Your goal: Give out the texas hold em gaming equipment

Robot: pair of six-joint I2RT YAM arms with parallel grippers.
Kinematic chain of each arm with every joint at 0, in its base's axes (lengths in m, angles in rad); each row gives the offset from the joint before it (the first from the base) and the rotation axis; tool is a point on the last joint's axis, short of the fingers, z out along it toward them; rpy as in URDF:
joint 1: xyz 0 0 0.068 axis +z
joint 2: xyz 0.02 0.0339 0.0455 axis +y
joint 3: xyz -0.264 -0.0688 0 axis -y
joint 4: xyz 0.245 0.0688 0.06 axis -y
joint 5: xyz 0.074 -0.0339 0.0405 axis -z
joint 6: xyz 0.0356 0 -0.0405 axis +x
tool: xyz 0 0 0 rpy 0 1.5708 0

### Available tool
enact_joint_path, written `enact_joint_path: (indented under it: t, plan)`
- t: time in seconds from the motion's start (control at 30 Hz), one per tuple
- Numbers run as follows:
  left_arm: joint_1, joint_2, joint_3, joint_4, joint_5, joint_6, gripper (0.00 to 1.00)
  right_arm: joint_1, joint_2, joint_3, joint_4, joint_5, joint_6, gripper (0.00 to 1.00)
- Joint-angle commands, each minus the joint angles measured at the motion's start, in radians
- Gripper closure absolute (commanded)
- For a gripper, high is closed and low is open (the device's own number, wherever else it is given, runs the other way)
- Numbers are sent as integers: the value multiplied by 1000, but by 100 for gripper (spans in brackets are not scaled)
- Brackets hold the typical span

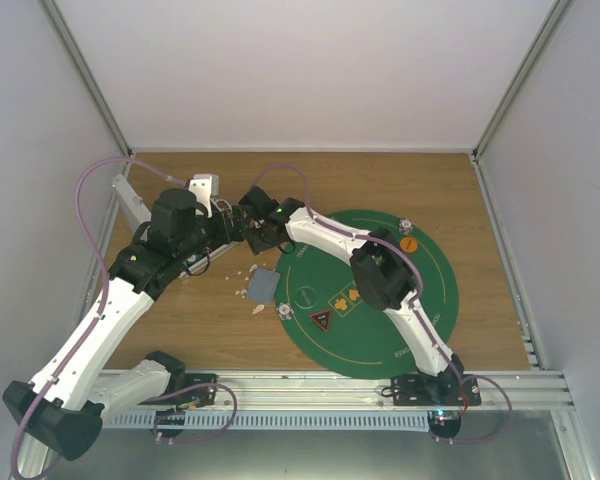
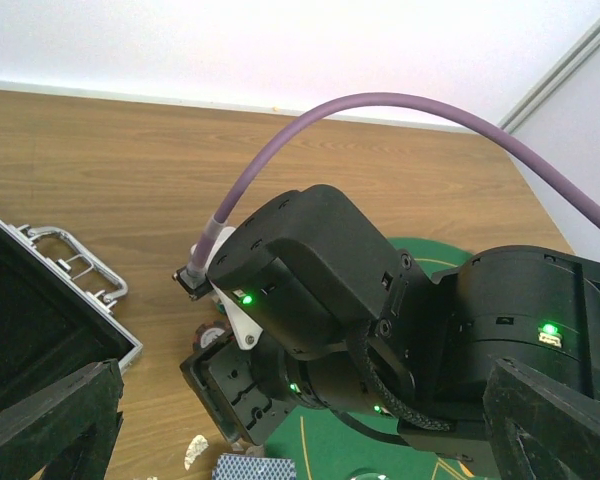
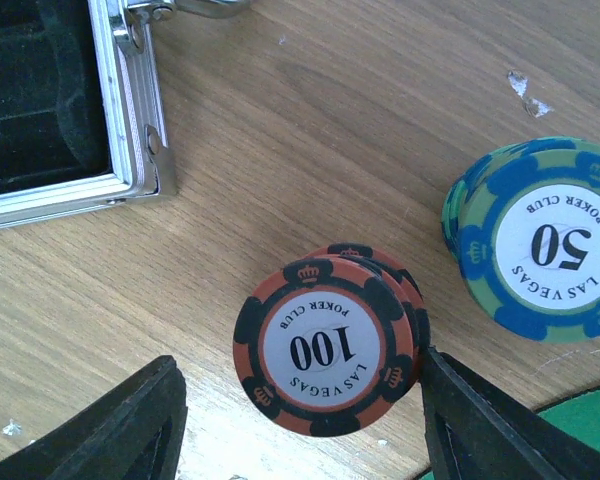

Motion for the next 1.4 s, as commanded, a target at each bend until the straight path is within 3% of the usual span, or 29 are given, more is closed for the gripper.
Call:
enact_joint_path:
  t: [0.0, 0.8, 1.37]
  plan:
    - [6, -17, -7, 37, -9, -4, 1, 7, 28, 32, -24, 12, -11, 36]
    - [7, -12, -11, 42, -9, -4, 1, 5, 68, 75, -56, 57, -20, 39]
    - [7, -6, -13, 44, -7, -4, 1, 5, 74, 94, -57, 76, -27, 53]
